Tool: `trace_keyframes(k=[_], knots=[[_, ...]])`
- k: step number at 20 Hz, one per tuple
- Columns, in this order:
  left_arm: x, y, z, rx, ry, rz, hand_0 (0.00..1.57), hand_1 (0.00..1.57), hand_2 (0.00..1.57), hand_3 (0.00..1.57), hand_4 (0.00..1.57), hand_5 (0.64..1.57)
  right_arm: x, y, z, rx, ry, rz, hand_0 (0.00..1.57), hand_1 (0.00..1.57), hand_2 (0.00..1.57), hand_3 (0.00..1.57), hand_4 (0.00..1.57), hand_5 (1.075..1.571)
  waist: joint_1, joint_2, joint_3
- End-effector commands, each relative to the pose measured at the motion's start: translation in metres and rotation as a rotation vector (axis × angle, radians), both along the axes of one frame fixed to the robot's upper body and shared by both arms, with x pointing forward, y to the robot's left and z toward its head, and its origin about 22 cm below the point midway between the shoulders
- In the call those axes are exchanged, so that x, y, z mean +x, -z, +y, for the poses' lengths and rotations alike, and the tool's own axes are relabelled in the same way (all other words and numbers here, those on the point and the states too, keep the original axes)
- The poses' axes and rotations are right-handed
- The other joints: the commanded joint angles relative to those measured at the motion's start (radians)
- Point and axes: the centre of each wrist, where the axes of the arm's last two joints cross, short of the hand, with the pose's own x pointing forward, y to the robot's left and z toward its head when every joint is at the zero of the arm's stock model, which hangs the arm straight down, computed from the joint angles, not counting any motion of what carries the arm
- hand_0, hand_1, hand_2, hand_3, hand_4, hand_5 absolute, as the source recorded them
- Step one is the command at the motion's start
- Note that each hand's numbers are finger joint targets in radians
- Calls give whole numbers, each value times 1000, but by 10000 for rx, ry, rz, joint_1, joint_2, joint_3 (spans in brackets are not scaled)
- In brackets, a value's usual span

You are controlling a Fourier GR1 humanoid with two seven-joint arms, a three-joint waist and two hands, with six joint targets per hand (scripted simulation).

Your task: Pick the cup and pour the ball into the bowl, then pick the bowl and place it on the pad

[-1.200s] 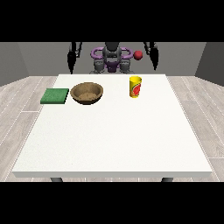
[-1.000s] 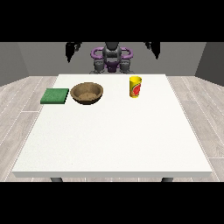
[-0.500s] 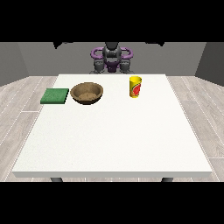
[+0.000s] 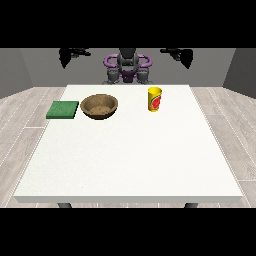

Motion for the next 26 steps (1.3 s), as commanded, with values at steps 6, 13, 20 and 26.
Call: trace_keyframes(k=[6,13,20,26], knots=[[6,74,-19,184,-596,-844,0,0,0,0,0,1523,11,-11,0,-98,-507,-862,0,0,0,0,0,1571,-642,1082,-6],[29,101,-37,144,-1036,-956,0,0,0,0,0,1528,11,3,-3,-263,-914,-1244,0,0,0,0,0,1570,-1028,1613,-2],[52,110,-33,164,-1168,-1545,0,0,0,0,0,1519,26,-1,-15,28,-1071,-1821,0,0,0,0,0,1571,-1103,2574,-4],[39,144,-42,612,-799,-1119,0,0,0,0,0,1521,29,17,-14,8,-691,-1384,0,0,0,0,0,1571,-687,2198,-2]])
